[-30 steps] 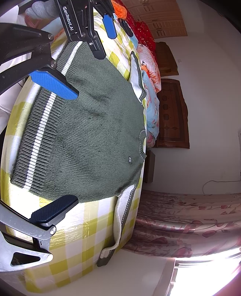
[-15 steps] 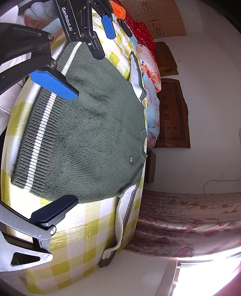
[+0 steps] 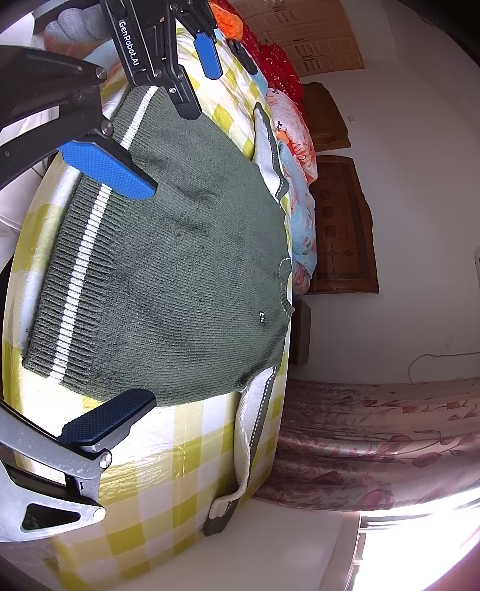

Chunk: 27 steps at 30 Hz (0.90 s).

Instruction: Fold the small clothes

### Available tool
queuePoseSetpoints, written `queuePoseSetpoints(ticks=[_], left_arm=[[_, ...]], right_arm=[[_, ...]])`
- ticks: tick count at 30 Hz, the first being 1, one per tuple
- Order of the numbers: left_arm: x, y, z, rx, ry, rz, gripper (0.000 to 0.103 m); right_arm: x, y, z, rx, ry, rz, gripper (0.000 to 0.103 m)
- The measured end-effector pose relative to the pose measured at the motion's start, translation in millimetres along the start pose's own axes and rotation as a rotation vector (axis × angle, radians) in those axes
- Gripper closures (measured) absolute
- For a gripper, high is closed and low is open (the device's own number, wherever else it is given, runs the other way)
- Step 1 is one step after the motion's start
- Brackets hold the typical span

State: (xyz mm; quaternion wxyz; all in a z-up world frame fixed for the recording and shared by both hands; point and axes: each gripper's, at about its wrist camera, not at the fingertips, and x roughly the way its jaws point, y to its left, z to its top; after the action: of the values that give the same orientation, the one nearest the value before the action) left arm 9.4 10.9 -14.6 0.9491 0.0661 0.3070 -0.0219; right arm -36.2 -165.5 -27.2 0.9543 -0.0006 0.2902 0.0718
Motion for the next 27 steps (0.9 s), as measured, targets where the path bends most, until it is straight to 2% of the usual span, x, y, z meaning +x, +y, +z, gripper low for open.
queuePoseSetpoints(ticks=[8, 12, 16, 21, 24, 27], left_arm=[[2, -1, 5, 0.011, 0.003, -0.009, 0.025], [26, 3, 23, 0.036, 0.032, -0.031, 0.025], [77, 9, 61, 0.057, 0.052, -0.023, 0.025], [175, 21, 105, 0.001, 0.169, 0.0, 0.025], [220, 28, 113, -0.035, 0.216, 0.048, 0.028], [247, 36, 107, -0.068, 0.253, 0.074, 0.028]], right_arm=[[-6, -6, 2, 0.035, -0.041, 0.034, 0.0], [2, -29, 6, 0.11, -0.022, 0.063, 0.0], [28, -93, 17, 0.325, 0.056, 0.071, 0.0], [70, -199, 29, 0.644, 0.102, 0.034, 0.0], [106, -250, 41, 0.755, 0.134, -0.012, 0.0], [137, -289, 54, 0.842, 0.134, -0.058, 0.0]])
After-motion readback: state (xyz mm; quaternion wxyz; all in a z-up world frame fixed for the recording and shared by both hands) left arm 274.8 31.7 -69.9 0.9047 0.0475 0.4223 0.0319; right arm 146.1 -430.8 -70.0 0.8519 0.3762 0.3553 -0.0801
